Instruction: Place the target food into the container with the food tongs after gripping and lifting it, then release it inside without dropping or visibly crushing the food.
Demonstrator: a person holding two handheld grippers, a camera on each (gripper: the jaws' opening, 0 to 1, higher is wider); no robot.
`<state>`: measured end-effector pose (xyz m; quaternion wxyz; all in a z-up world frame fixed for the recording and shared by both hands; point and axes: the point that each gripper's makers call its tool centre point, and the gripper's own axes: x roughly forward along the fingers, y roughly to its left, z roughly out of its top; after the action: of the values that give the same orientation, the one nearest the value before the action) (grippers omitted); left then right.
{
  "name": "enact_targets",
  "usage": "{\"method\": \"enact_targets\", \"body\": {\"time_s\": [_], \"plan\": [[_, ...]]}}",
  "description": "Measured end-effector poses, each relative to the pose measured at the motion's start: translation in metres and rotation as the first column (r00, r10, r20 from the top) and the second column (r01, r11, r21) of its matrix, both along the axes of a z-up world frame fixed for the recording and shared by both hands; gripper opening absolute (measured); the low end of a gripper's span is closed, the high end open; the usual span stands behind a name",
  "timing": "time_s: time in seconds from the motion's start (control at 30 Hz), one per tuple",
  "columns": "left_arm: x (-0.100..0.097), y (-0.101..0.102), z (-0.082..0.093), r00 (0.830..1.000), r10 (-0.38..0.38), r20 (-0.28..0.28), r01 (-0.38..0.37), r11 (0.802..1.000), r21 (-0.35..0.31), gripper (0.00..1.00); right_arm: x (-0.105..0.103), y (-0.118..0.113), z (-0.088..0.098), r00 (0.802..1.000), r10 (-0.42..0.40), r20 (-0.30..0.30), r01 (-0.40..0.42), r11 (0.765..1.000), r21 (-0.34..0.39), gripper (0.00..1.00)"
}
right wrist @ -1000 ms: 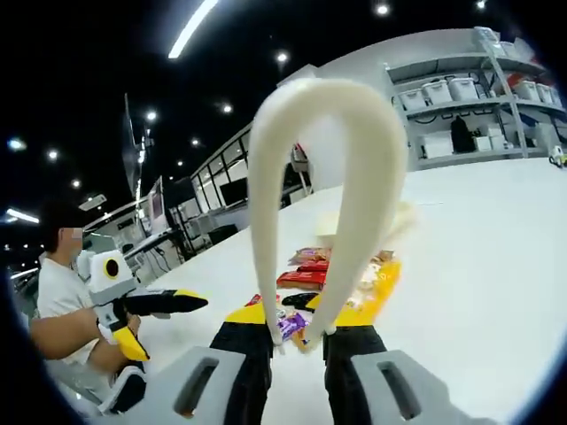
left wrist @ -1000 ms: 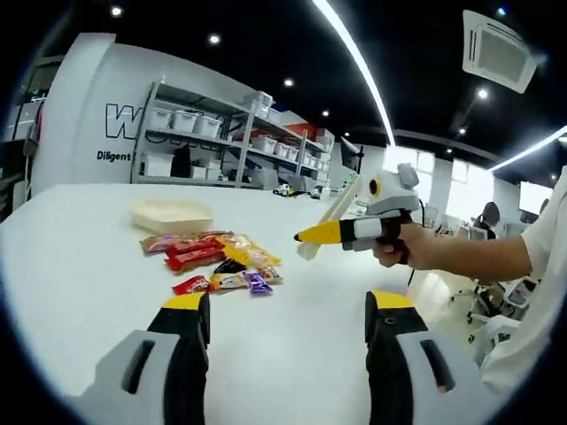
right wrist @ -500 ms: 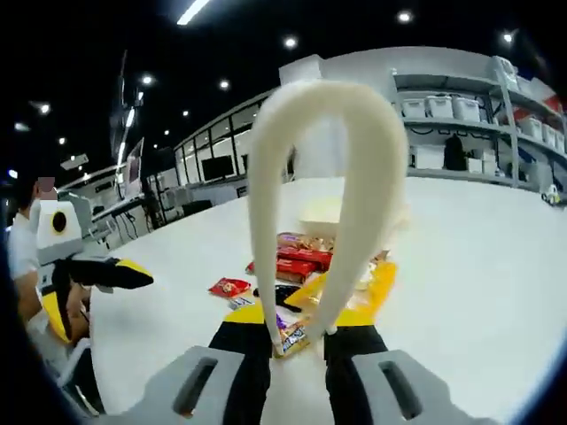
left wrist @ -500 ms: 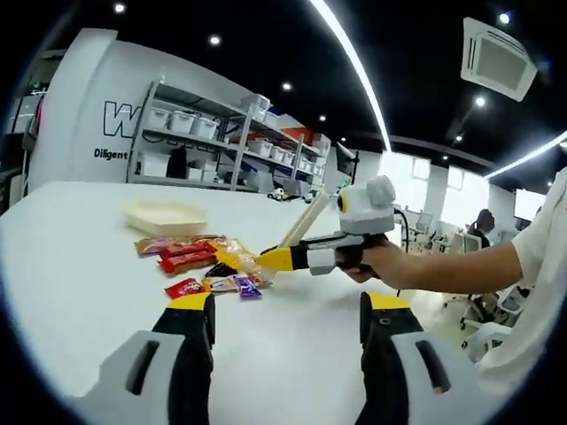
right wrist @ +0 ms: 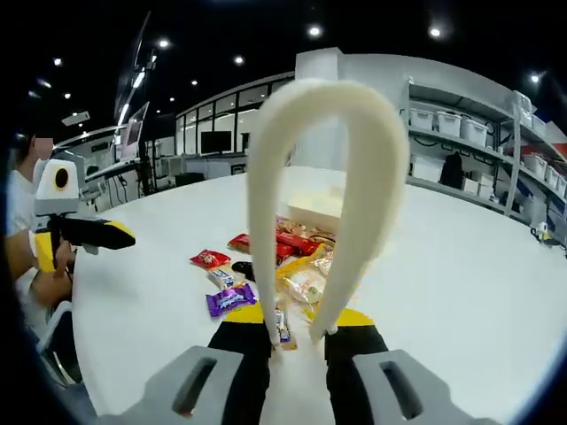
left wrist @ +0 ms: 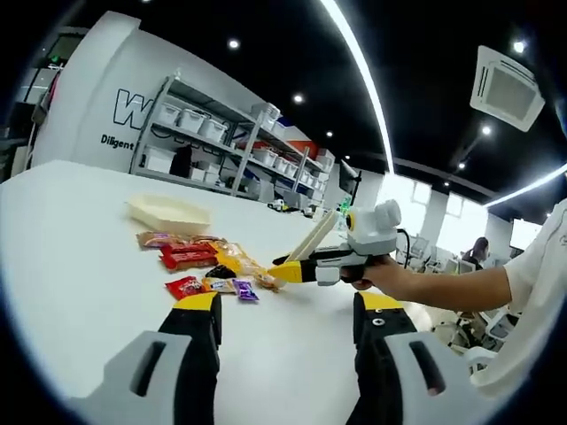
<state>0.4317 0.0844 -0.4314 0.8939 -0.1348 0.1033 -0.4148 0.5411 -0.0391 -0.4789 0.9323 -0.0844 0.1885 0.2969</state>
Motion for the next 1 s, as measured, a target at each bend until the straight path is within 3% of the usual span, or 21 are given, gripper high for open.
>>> {"method": "enact_targets", "body": {"time_s": [0.17,0.3,0.37,0.43,0.5,0.57,0.6,0.73,0.87,1.0], "plan": [[-0.002,-0.001,0.000,1.000,-0.003,-0.002,0.003,1.000,0.000,0.57,-0.003,0.007,0.009,1.000,0.029,-0.008,-0.028,0.998,0.064,0.18],[-0.005,-0.003,0.001,1.000,-0.010,-0.001,0.010,1.000,0.008,0.56,-0.007,0.023,0.010,0.997,0.080,-0.021,-0.078,0.994,0.070,0.19],[-0.007,-0.003,0.000,1.000,-0.013,-0.002,0.013,1.000,0.013,0.56,-0.009,0.031,0.007,0.992,0.125,-0.029,-0.124,0.991,0.052,0.19],[-0.007,-0.002,0.000,1.000,-0.012,-0.002,0.012,1.000,0.013,0.56,-0.006,0.033,0.005,0.992,0.123,-0.006,-0.123,0.992,0.019,0.19],[-0.006,-0.001,0.000,1.000,-0.006,-0.004,0.006,1.000,0.012,0.56,-0.005,0.036,0.000,0.990,0.141,-0.020,-0.141,0.990,0.012,0.20],[-0.006,0.000,0.000,1.000,-0.004,-0.006,0.004,1.000,0.012,0.56,-0.008,0.042,-0.003,0.978,0.210,-0.005,-0.210,0.977,-0.019,0.20],[-0.006,0.000,0.000,1.000,-0.003,-0.006,0.003,1.000,0.012,0.56,-0.005,0.039,0.000,0.980,0.196,0.018,-0.196,0.980,-0.027,0.20],[-0.005,0.002,-0.003,1.000,-0.004,-0.015,0.004,1.000,0.014,0.56,-0.004,0.040,-0.001,0.978,0.207,-0.014,-0.207,0.978,-0.007,0.21],[-0.003,0.001,-0.002,1.000,-0.002,-0.018,0.002,1.000,0.005,0.56,-0.004,0.041,0.003,0.974,0.226,0.000,-0.226,0.974,0.000,0.21],[-0.003,0.000,-0.002,1.000,-0.004,-0.016,0.004,1.000,0.008,0.56,-0.002,0.043,-0.002,0.975,0.219,-0.039,-0.218,0.976,0.027,0.22]]}}
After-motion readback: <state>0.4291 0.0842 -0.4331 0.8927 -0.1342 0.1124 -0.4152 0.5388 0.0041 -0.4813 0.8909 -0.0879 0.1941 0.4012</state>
